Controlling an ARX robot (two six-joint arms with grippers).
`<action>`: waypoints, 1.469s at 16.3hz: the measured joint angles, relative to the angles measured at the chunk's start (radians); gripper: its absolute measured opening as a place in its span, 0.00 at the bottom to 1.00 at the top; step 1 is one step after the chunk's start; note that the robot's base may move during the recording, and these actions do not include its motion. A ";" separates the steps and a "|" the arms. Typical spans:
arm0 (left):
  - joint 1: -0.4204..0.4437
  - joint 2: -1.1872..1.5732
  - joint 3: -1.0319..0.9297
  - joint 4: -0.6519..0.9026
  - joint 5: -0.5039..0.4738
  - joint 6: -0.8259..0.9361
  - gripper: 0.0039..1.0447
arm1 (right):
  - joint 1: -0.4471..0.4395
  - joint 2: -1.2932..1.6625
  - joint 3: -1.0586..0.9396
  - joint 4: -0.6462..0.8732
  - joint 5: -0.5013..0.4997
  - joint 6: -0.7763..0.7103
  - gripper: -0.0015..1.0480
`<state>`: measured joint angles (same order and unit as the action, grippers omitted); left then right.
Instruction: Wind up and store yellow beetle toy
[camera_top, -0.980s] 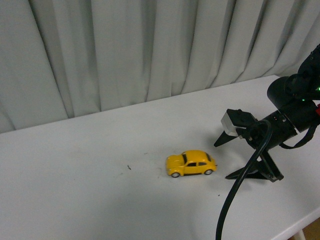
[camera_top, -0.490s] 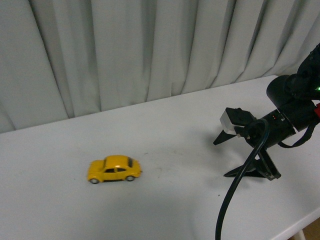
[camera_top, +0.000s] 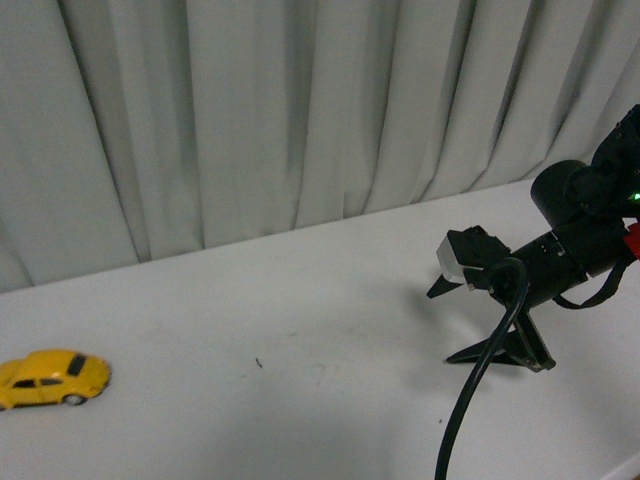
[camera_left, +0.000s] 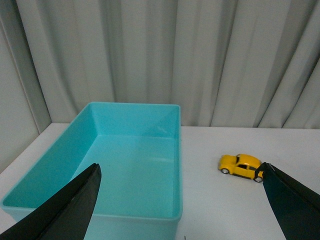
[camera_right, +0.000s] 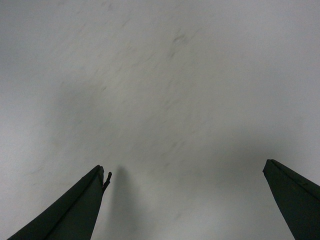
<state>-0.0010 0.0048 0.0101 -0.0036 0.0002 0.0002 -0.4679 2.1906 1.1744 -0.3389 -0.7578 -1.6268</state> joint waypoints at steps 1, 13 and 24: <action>0.000 0.000 0.000 0.000 0.000 0.000 0.94 | 0.005 -0.025 0.000 0.024 -0.011 0.018 0.94; 0.000 0.000 0.000 0.000 -0.001 0.000 0.94 | 0.198 -0.794 -0.547 1.025 0.450 1.075 0.54; 0.000 0.000 0.000 0.000 -0.001 0.000 0.94 | 0.438 -1.375 -1.046 1.010 0.739 1.612 0.02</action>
<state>-0.0010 0.0048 0.0101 -0.0032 -0.0010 0.0002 -0.0296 0.8158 0.1280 0.6708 -0.0189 -0.0151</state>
